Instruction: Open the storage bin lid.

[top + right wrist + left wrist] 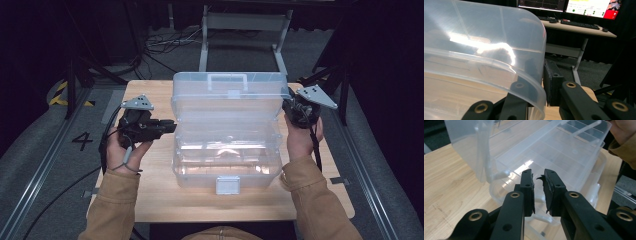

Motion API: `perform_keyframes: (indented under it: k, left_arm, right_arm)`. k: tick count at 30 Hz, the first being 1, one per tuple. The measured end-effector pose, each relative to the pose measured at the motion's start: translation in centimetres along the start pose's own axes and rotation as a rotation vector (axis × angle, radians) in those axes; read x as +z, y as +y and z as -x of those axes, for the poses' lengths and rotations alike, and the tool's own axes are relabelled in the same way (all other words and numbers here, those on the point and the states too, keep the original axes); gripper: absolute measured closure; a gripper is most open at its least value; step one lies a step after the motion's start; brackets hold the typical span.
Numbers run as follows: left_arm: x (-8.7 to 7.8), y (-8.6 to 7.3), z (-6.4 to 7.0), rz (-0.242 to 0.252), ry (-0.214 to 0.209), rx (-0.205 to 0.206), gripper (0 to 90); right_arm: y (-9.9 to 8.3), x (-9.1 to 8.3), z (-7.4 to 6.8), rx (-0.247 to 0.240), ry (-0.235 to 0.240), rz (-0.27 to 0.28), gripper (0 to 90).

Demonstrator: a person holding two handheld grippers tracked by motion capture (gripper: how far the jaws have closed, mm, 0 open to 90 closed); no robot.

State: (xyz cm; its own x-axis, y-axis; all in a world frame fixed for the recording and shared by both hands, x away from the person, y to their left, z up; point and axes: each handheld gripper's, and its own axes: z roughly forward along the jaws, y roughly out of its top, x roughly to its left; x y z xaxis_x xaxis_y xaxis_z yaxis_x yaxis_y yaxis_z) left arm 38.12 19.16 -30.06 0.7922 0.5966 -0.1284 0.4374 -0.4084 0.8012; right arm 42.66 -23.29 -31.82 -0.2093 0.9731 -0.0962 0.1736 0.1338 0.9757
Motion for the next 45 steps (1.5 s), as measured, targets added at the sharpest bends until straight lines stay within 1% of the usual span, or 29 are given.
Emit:
perform_keyframes:
  k: [1,3,5,8,11,14,16,17,19,20,21,22,23,26,27,29,31,35,38,39,42,45]
  left_arm:
    - [0.0,0.0,0.0,0.0,0.0,0.0,77.7]
    - [-0.2,-0.1,0.2,-0.002,-0.019,0.0,77.6]
    - [-0.2,-0.3,0.5,-0.012,-0.041,0.006,76.8]
    - [-0.1,-0.5,0.9,-0.02,-0.036,0.011,75.7]
    - [-0.1,-0.8,1.1,-0.039,-0.031,0.019,75.0]
    - [-0.2,-1.1,1.2,-0.041,-0.039,0.015,73.5]
    - [-0.3,-1.3,1.4,-0.053,-0.049,0.027,71.2]
    - [-0.2,-1.4,1.6,-0.063,-0.058,0.043,70.4]
    - [0.0,-1.5,2.0,-0.079,-0.064,0.062,68.0]
    - [0.0,-1.6,2.2,-0.089,-0.069,0.069,67.5]
    - [0.2,-1.7,2.4,-0.102,-0.076,0.088,67.4]
    - [0.3,-1.8,2.6,-0.113,-0.078,0.097,67.4]
    - [0.3,-1.8,2.6,-0.113,-0.078,0.097,67.2]
    - [0.8,-2.1,3.0,-0.134,-0.089,0.112,66.9]
    - [1.0,-2.3,3.3,-0.144,-0.099,0.115,67.0]
    - [1.1,-2.4,3.3,-0.147,-0.104,0.117,66.7]
    - [1.5,-2.7,3.6,-0.16,-0.128,0.136,66.3]
    - [2.9,-3.1,4.2,-0.216,-0.164,0.161,64.3]
    - [3.8,-3.3,4.3,-0.247,-0.188,0.167,61.9]
    - [4.1,-3.4,4.4,-0.264,-0.194,0.176,61.7]
    - [4.9,-3.6,4.6,-0.286,-0.21,0.189,60.3]
    - [5.6,-3.8,4.6,-0.306,-0.224,0.189,59.5]
  right_arm:
    - [0.0,0.0,0.0,0.0,0.0,0.0,82.1]
    - [0.0,0.2,0.1,-0.009,0.002,-0.002,82.3]
    - [0.1,0.6,0.3,0.0,0.012,-0.003,82.3]
    - [0.2,0.9,0.5,0.003,0.019,-0.006,82.3]
    - [0.3,1.2,0.6,0.007,0.022,-0.01,82.3]
    - [0.4,1.5,0.7,0.011,0.025,-0.019,82.2]
    - [0.5,1.7,0.8,0.014,0.032,-0.022,82.1]
    - [0.6,1.8,0.8,0.015,0.033,-0.023,82.1]
    - [0.6,2.0,0.9,0.015,0.039,-0.027,81.9]
    - [0.7,2.1,1.0,0.018,0.045,-0.028,81.7]
    - [0.7,2.2,1.1,0.021,0.046,-0.028,81.7]
    - [0.7,2.3,1.1,0.022,0.049,-0.029,81.7]
    - [0.8,2.4,1.2,0.023,0.052,-0.034,81.6]
    - [0.8,2.6,1.3,0.022,0.058,-0.036,81.5]
    - [1.0,2.7,1.4,0.024,0.062,-0.042,81.3]
    - [1.1,2.9,1.4,0.022,0.065,-0.049,81.2]
    - [1.1,3.0,1.5,0.024,0.068,-0.055,81.1]
    - [1.2,3.2,1.6,0.027,0.075,-0.059,80.9]
    - [1.3,3.4,1.7,0.032,0.08,-0.063,80.7]
    - [1.3,3.4,1.7,0.03,0.08,-0.065,80.6]
    - [1.4,3.6,1.8,0.033,0.088,-0.068,80.4]
    - [1.4,3.7,1.9,0.036,0.094,-0.068,79.9]
